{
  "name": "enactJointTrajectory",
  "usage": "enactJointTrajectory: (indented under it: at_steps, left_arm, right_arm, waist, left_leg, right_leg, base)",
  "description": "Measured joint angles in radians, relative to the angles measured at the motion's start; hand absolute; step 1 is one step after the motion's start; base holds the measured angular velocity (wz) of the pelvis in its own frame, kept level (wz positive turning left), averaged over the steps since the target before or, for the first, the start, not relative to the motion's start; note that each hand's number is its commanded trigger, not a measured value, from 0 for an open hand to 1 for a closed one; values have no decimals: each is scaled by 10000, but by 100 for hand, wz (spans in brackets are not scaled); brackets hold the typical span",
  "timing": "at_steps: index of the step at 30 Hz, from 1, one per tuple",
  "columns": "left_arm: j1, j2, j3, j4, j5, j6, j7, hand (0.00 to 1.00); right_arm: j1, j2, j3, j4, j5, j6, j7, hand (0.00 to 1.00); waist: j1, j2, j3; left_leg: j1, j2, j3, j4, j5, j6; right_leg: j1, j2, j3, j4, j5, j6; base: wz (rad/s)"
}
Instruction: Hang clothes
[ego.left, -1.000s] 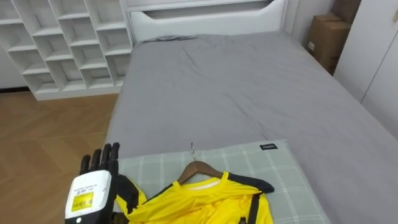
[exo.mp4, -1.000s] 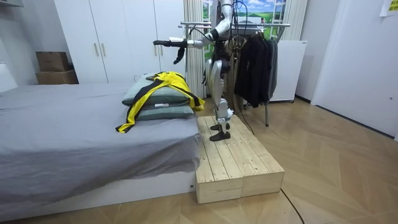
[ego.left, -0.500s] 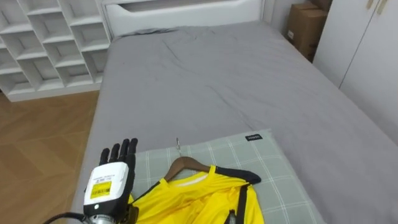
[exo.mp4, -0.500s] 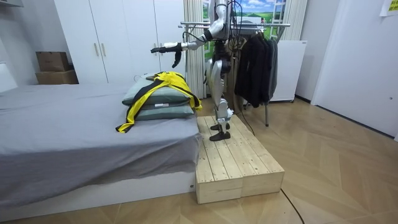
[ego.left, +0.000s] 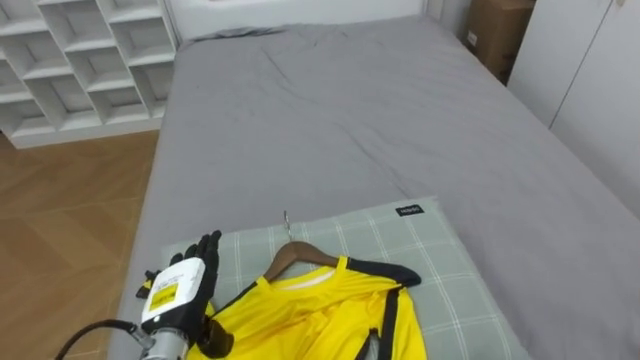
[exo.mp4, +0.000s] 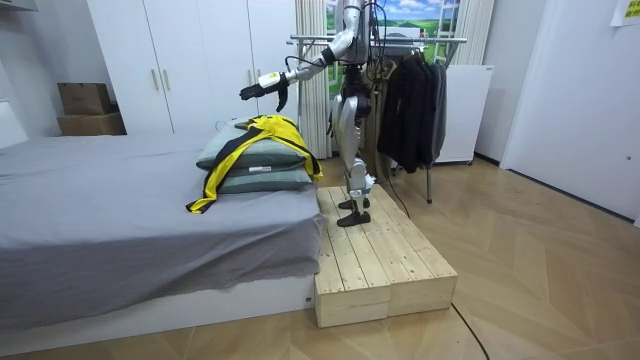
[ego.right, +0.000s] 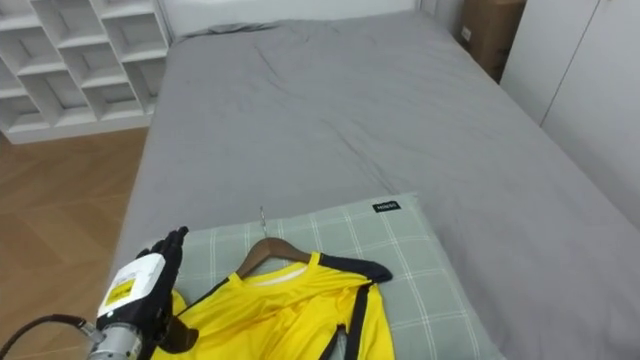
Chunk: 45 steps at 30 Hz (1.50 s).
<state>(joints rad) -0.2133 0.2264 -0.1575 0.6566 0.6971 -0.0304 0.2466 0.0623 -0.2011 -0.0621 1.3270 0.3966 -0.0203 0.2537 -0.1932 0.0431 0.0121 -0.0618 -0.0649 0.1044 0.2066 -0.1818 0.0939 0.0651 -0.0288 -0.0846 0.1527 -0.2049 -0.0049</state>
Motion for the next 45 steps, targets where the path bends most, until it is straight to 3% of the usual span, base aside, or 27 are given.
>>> enactJointTrajectory:
  at_steps: [4, 9, 17, 23, 26, 30, 34, 36, 38, 42, 45]
  left_arm:
    - [-432, 248, 84, 335, -390, 0, -199, 0]
    - [-776, 275, 781, 608, -413, -64, -203, 0]
    - [-1432, 383, 794, 1284, -1495, -140, -204, 0]
    - [-2061, 385, 801, 1641, -1563, -224, -435, 0]
    - [-2434, 384, 788, 1872, -1762, -265, -479, 0]
    - [-2809, 386, 742, 2406, -1941, -285, -703, 0]
    - [-2815, 384, 115, 2768, -1912, -279, -955, 0]
    - [-2818, 382, -135, 3036, -1806, -277, -1117, 0]
    - [-2869, 399, -275, 3312, -1770, -274, -1137, 0]
    - [-3062, 398, -607, 3688, -1527, -265, -1130, 0]
    - [-3321, 231, -775, 3956, -1331, -264, -1025, 0]
  right_arm:
    - [30, -5, -3, -59, 0, 5, -10, 0]
    - [-42, -9, -18, -57, -112, 18, -153, 0]
    - [-302, -11, 334, 56, -51, 19, -334, 0]
    - [-560, -95, 726, 35, 55, -4, -469, 0]
    - [-758, -96, 858, 61, 45, -2, -525, 0]
    - [-1013, -100, 1076, 100, 56, 32, -557, 0]
    - [-1388, -85, 1305, 116, 195, 235, -595, 0]
    - [-1498, -83, 1316, 122, 275, 233, -587, 0]
    - [-1702, -81, 1388, 120, 363, 228, -593, 0]
    - [-2231, -62, 1829, 350, 405, 215, -700, 0]
    - [-2362, -30, 2385, 363, 421, 218, -798, 0]
  waist:
    - [0, 1, -1]
    - [26, -12, 2]
    - [62, 13, 20]
    - [153, 162, 117]
    - [85, 165, 122]
    - [59, 98, 196]
    - [34, -19, 285]
    - [-8, -25, 291]
    - [-112, -2, 304]
    - [-218, 129, 403]
    - [-221, 176, 434]
  left_leg:
    - [-26, -1, -8, 12, -1, 0]
    - [-183, 20, 2, 159, -2, 2]
    - [-681, 100, -2, 524, -21, 29]
    - [-1160, 190, 14, 700, -8, 36]
    - [-1557, 223, 19, 839, 37, 40]
    - [-1747, 240, 51, 923, 37, 42]
    - [-1896, 265, 59, 1001, 35, 47]
    - [-1955, 265, 39, 1050, 33, 49]
    - [-2066, 267, -25, 1153, 28, 55]
    - [-2346, 303, -80, 1320, 24, 60]
    - [-2517, 330, -89, 1380, 34, 67]
  right_leg:
    - [-21, -3, -29, 9, 0, 0]
    - [-186, -3, -44, 151, -1, 2]
    - [-628, 39, 3, 352, 12, -16]
    - [-1099, 119, 8, 496, 116, -43]
    - [-1507, 120, -40, 630, 122, -52]
    - [-1712, 116, -30, 733, 121, -51]
    - [-1894, 121, -50, 884, 117, -49]
    - [-1921, 122, -61, 880, 117, -49]
    - [-1949, 134, -71, 872, 117, -49]
    - [-2152, 173, -110, 947, 137, -75]
    - [-2344, 180, -132, 1080, 135, -75]
  base:
    - [0]
    - [0]
    - [0]
    - [-3]
    - [0]
    - [-2]
    - [-1]
    - [2]
    - [11]
    - [4]
    - [0]
